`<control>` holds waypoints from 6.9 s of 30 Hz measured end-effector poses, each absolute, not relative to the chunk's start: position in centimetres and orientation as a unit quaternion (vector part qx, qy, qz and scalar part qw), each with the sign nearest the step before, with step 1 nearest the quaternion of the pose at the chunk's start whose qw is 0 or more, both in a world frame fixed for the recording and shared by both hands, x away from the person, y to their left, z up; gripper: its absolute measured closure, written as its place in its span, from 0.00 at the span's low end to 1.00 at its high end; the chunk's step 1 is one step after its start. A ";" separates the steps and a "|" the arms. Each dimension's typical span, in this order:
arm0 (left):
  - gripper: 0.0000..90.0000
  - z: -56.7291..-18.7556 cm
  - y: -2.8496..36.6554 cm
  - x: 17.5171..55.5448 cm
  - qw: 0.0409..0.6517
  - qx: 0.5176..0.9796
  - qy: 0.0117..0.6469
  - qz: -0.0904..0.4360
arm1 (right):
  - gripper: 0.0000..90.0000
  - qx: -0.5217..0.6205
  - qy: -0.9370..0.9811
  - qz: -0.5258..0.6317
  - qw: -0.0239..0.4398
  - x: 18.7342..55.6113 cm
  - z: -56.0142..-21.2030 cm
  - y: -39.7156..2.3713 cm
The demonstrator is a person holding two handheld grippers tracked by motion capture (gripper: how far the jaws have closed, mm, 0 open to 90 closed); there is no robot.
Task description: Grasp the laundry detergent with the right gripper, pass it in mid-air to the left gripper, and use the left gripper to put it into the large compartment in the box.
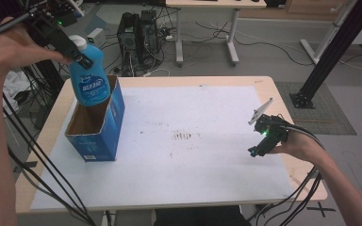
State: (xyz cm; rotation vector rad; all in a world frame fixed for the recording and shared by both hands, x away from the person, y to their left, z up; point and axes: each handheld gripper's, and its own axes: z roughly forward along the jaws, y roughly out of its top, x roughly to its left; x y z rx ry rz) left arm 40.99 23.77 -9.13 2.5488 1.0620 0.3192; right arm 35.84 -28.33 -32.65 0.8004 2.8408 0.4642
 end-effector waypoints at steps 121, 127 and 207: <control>0.32 -27.1 26.5 41.1 0.107 0.917 0.382 0.041 | 0.15 0.258 0.955 0.121 0.074 35.1 -34.8 -27.1; 0.32 -26.8 26.4 41.0 0.114 0.914 0.386 0.047 | 0.15 0.263 0.954 0.121 0.075 35.0 -34.8 -27.2; 0.18 -30.5 6.6 38.5 0.127 0.972 0.187 0.071 | 0.15 0.277 0.948 0.134 0.086 35.2 -34.0 -27.4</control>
